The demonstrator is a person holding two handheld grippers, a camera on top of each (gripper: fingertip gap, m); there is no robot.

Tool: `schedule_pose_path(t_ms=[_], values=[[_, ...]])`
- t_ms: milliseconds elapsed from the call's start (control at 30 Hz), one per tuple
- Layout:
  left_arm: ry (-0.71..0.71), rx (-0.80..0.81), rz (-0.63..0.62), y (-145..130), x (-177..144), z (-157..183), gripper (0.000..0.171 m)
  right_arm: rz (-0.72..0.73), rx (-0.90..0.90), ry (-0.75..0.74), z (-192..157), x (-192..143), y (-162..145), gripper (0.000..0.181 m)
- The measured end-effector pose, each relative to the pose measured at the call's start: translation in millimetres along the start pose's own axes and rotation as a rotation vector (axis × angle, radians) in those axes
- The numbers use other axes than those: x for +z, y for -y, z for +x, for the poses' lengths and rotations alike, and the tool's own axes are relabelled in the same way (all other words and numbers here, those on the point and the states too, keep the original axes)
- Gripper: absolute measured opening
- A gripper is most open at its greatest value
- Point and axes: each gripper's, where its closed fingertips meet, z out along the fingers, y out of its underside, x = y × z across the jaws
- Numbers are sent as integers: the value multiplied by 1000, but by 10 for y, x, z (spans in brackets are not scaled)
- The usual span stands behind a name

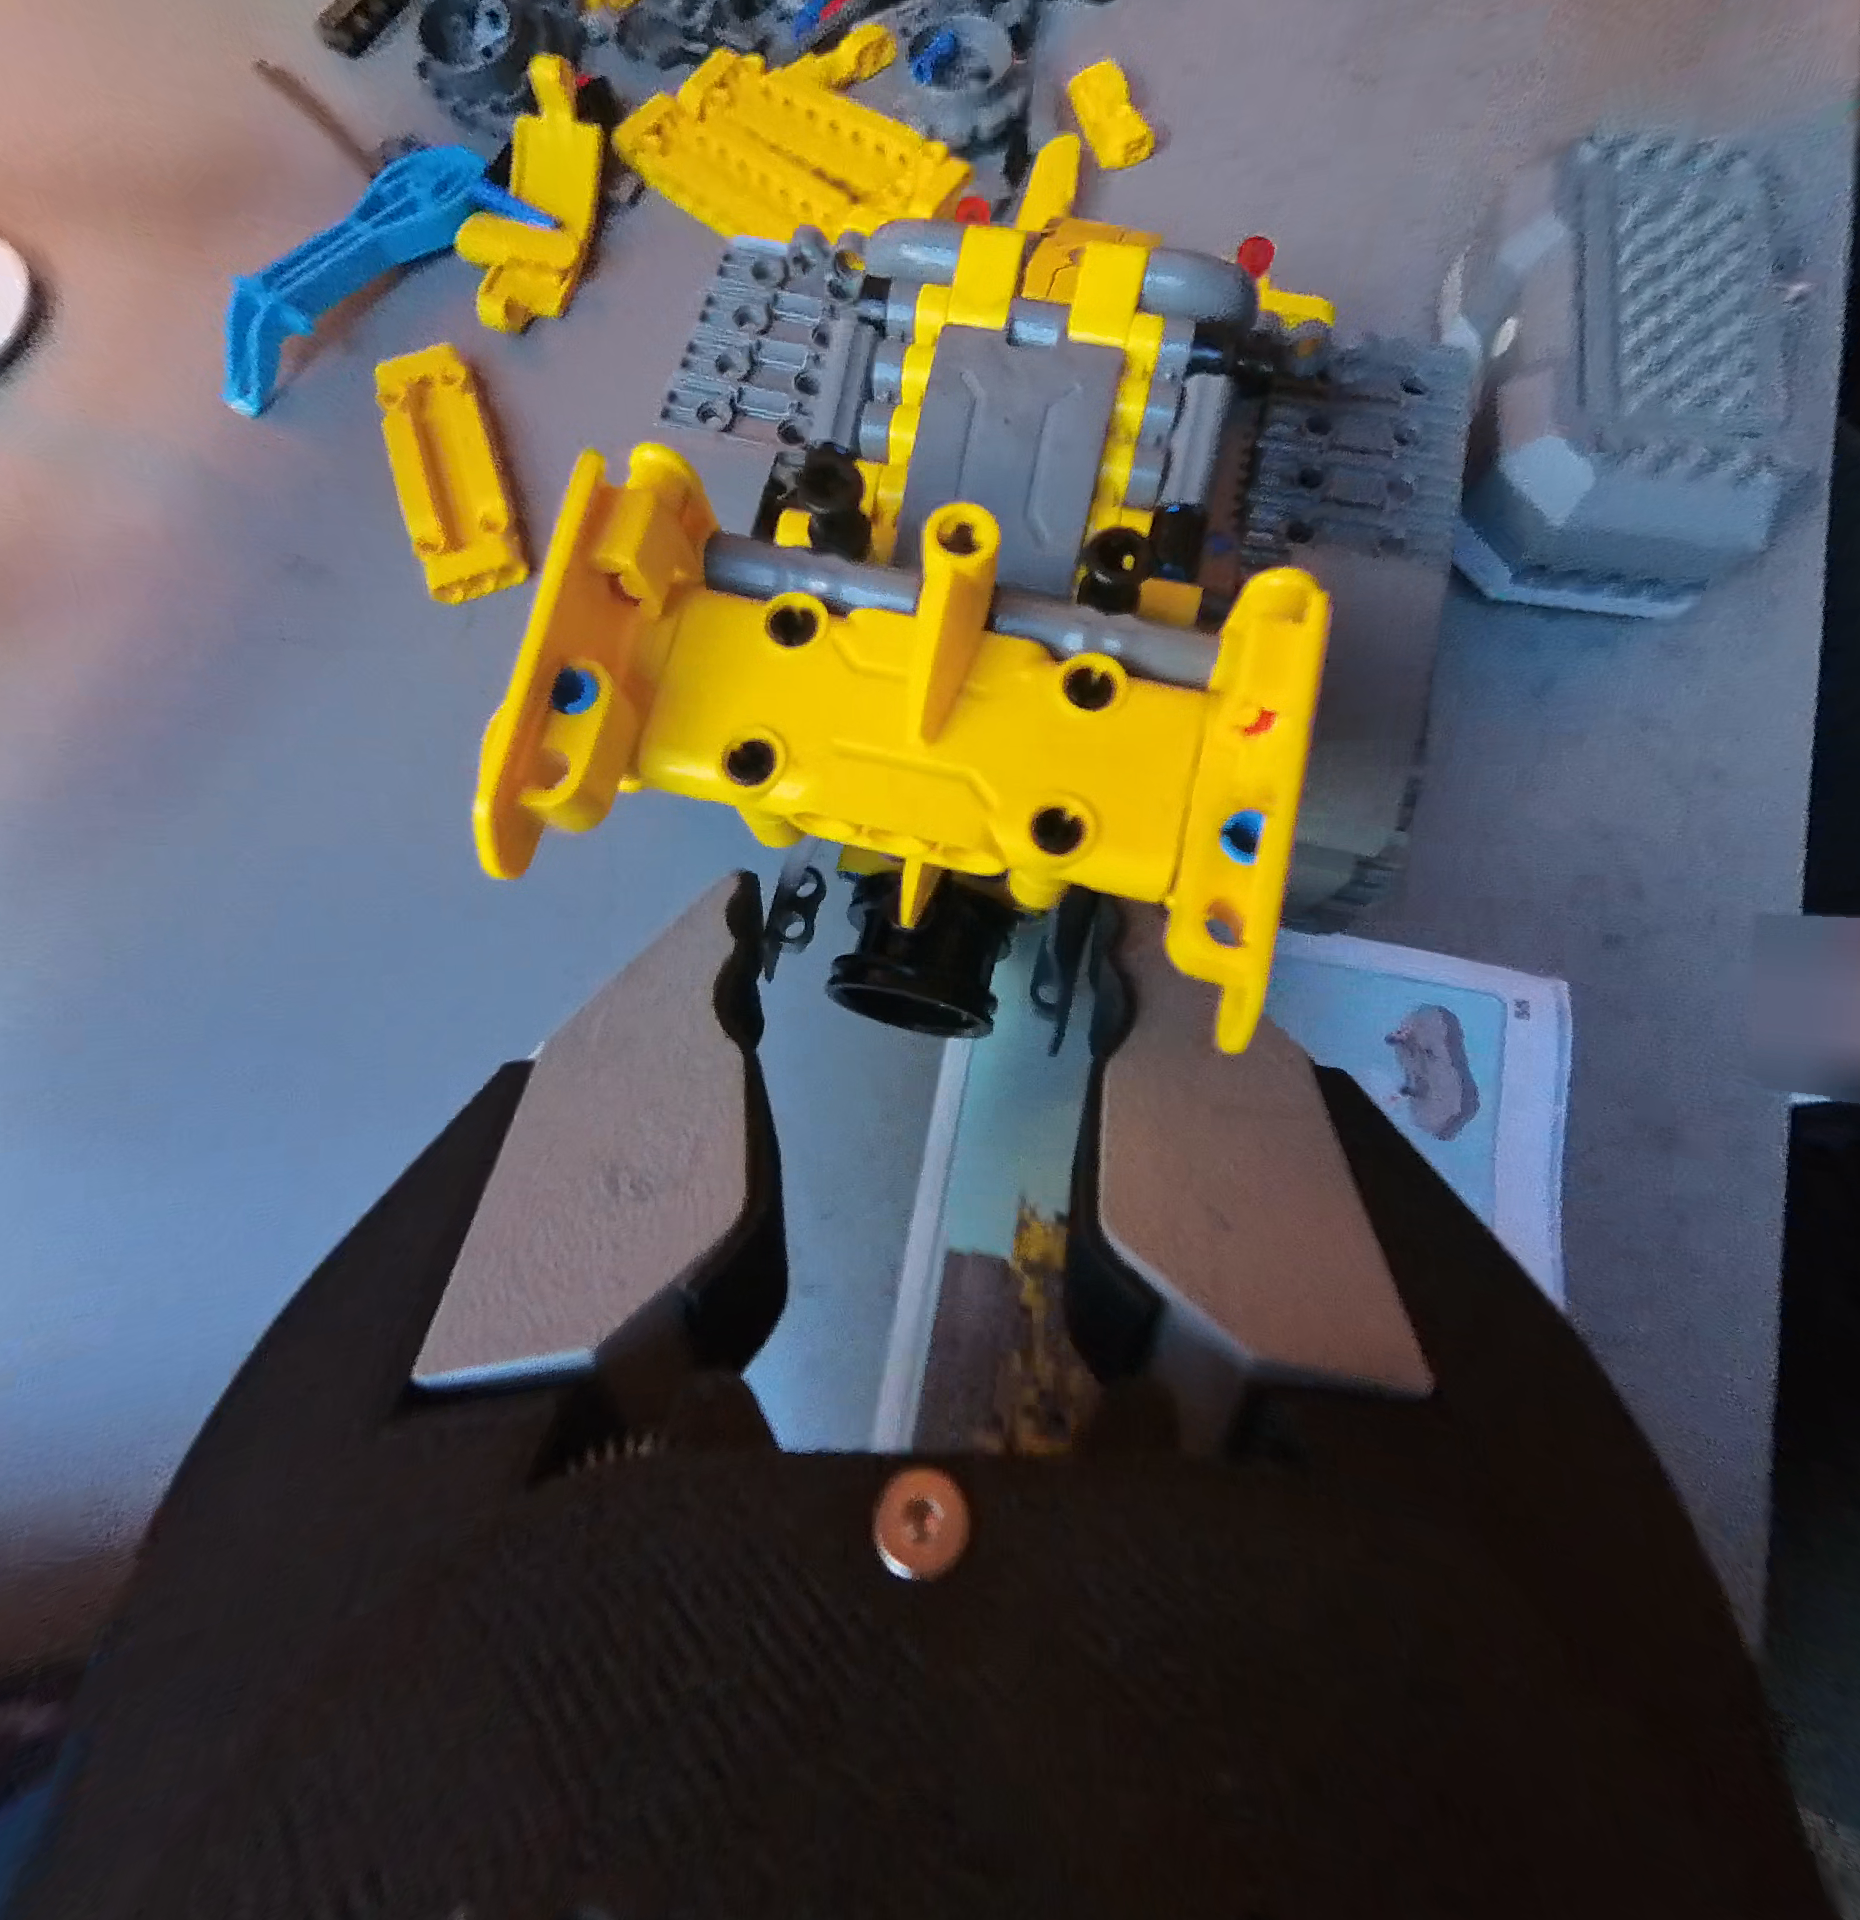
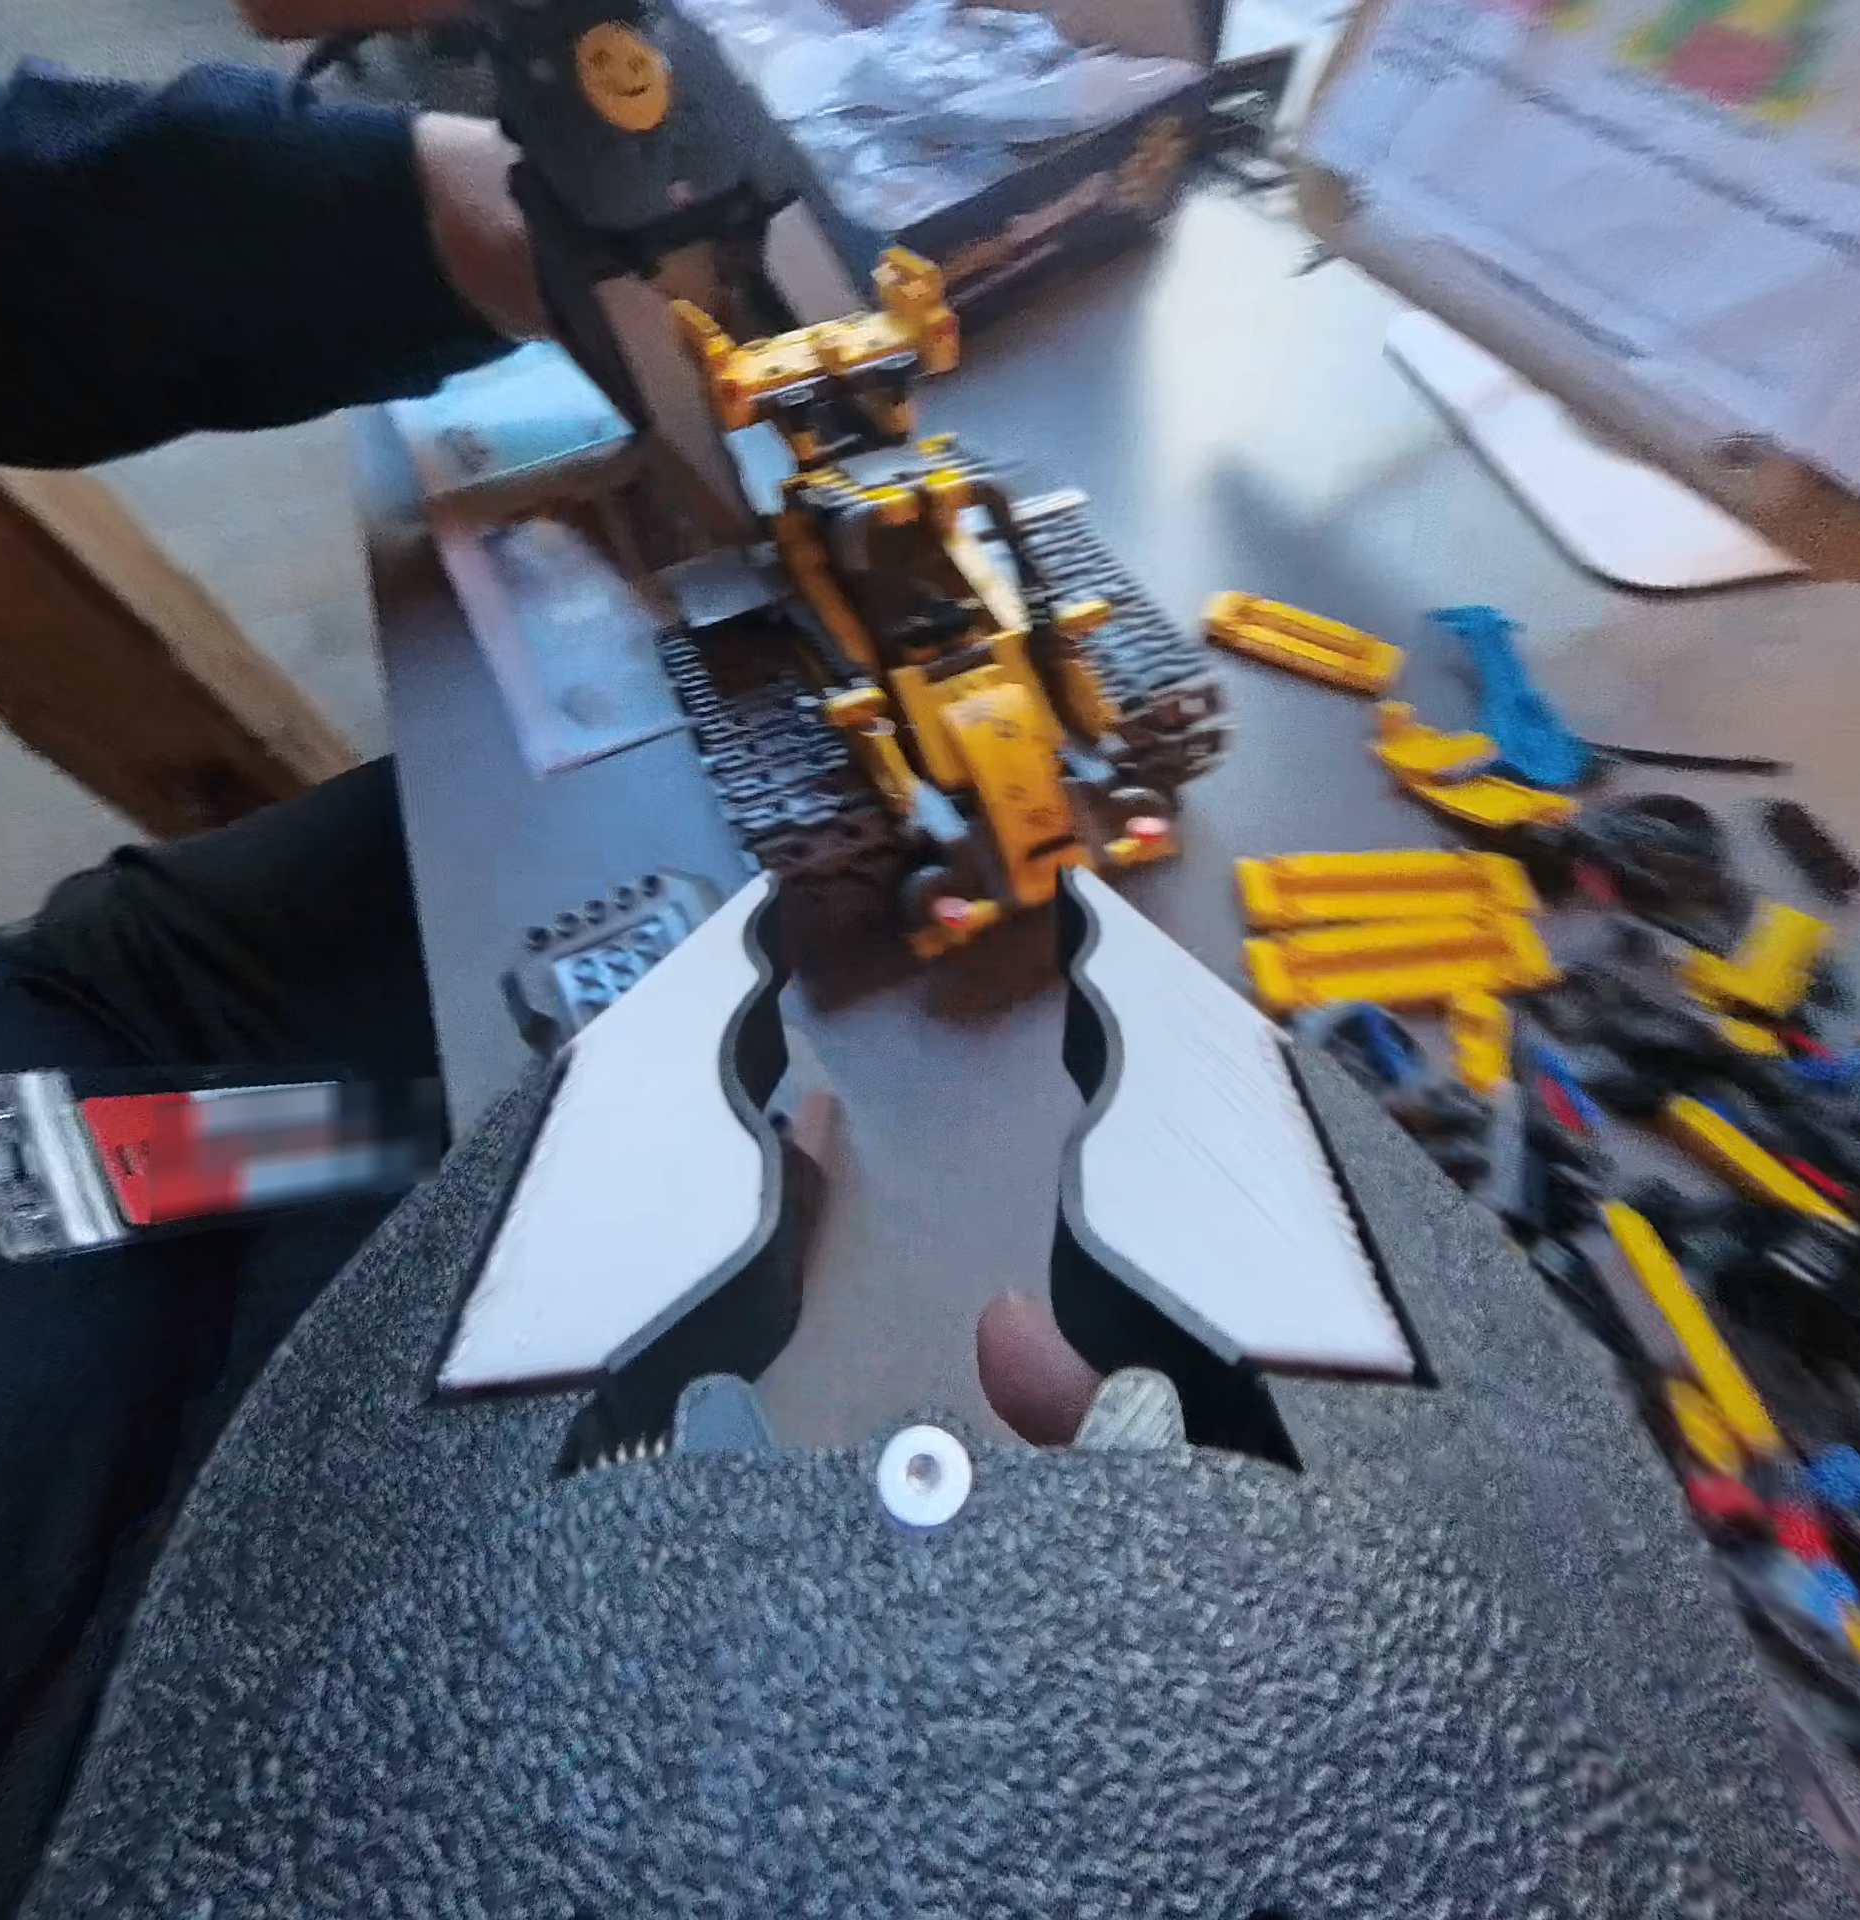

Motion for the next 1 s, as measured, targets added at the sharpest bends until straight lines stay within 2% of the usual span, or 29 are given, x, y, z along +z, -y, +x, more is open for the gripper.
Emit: schedule_pose_path(t_ms=[133,267,367,500,633,667,733,800,867,933,1000], values=[[-92,41,14,217,219,11,59,52,79,-89,394,-535,-128,48],[-133,82,17,461,473,93,58,-31,94,-138,596,-761,-448,49],[-157,107,5,525,543,112,59,-85,107,-83,533,-651,-634,54],[-142,109,-50,435,452,-4,59,-185,98,-23,380,-276,-830,58],[4,56,-84,277,169,-302,54,-275,28,-31,264,-24,-910,59],[56,16,-85,226,71,-386,55,-286,36,-40,261,5,-906,61],[157,-136,-86,137,-126,-484,69,-309,49,-44,245,22,-890,69],[120,-284,27,249,-251,-239,75,-303,51,-45,251,7,-826,77],[67,-377,128,384,-295,107,97,-265,50,-76,344,-13,-727,80],[70,-439,186,480,-221,380,100,-195,73,-105,464,0,-592,80],[124,-484,161,459,-39,516,96,-144,112,-65,467,84,-472,80]])
